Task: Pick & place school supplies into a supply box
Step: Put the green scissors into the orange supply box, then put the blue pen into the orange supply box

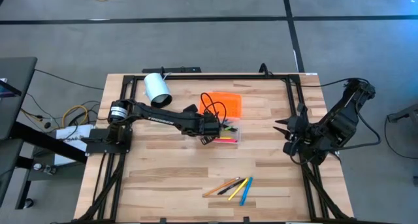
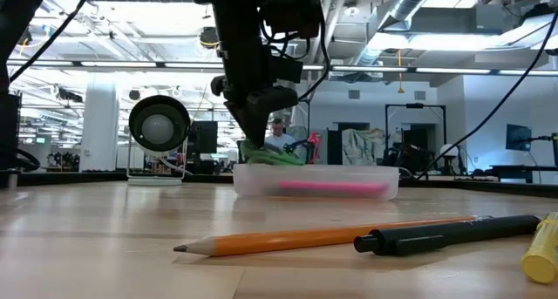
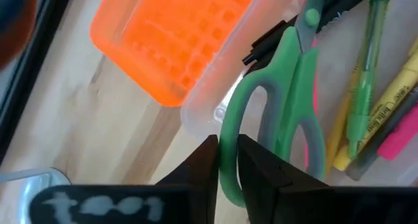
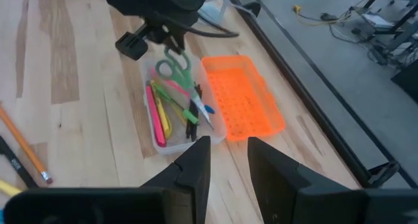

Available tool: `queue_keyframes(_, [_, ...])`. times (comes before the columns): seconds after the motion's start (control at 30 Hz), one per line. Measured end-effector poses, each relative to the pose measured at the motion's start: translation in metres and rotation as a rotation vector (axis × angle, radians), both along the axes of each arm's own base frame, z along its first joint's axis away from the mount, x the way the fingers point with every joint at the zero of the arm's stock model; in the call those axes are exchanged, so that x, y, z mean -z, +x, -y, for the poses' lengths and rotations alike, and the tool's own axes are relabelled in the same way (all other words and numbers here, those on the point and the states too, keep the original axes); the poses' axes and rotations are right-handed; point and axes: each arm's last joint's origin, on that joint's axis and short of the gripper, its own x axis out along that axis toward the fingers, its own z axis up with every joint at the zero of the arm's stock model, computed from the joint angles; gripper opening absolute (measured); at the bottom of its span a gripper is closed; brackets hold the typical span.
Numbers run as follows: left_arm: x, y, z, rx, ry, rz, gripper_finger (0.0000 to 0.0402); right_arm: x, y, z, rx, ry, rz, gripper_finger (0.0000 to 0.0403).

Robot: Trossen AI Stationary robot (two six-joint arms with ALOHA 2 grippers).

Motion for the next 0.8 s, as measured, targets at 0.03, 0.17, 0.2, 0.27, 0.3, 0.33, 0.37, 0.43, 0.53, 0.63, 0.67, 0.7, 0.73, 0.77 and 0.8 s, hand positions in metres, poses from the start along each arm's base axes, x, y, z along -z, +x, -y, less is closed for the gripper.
queue_keyframes(0.03, [0.0,0.0,0.0,0.002,-0.009,0.0,0.0051,0.0,0.0,0.0,0.002,-0.004,0.004,0.0098])
queue_keyframes(0.17, [0.0,0.0,0.001,0.005,-0.027,0.0,0.008,0.0,0.0,0.0,0.002,-0.005,0.005,0.0098])
queue_keyframes(0.2, [0.0,0.0,0.001,0.004,-0.027,0.001,0.0089,0.0,0.0,0.0,0.002,-0.005,0.005,0.0098])
queue_keyframes(0.27, [0.0,0.0,0.001,-0.003,-0.03,0.009,0.0108,0.0,0.0,0.0,0.002,-0.005,0.004,0.0098])
queue_keyframes(0.3, [0.0,0.001,0.001,-0.005,-0.032,0.013,0.0117,0.0,0.0,0.0,0.002,-0.005,0.005,0.0098])
queue_keyframes(0.33, [0.0,0.001,0.001,-0.006,-0.035,0.015,0.0125,0.0,0.0,0.0,0.003,-0.004,0.005,0.0098])
queue_keyframes(0.37, [-0.001,0.001,0.001,-0.005,-0.042,0.016,0.0133,0.0,0.0,0.0,0.005,-0.002,0.007,0.0098])
queue_keyframes(0.43, [-0.003,0.003,0.001,0.002,-0.052,0.025,0.0144,0.0,0.0,0.0,0.005,0.0,0.008,0.0098])
queue_keyframes(0.53, [-0.007,0.005,0.003,0.008,-0.05,0.037,0.0155,0.0,0.001,0.0,0.004,0.005,0.013,0.0098])
queue_keyframes(0.63, [-0.016,0.008,0.003,0.029,-0.047,0.056,0.0157,-0.001,0.001,-0.001,0.005,0.011,0.018,0.0098])
queue_keyframes(0.67, [-0.021,0.008,0.004,0.04,-0.048,0.066,0.0157,-0.001,0.001,-0.001,0.005,0.014,0.019,0.0098])
queue_keyframes(0.7, [-0.027,0.009,0.005,0.051,-0.048,0.08,0.0157,0.0,0.002,-0.002,0.004,0.015,0.019,0.0098])
queue_keyframes(0.73, [-0.033,0.009,0.006,0.063,-0.046,0.096,0.0156,0.001,0.003,-0.003,0.004,0.017,0.021,0.0098])
queue_keyframes(0.77, [-0.04,0.007,0.008,0.078,-0.046,0.112,0.0156,0.005,0.005,-0.005,0.001,0.015,0.018,0.0098])
queue_keyframes(0.8, [-0.048,0.005,0.011,0.096,-0.047,0.131,0.0155,0.009,0.006,-0.007,-0.002,0.016,0.017,0.0098])
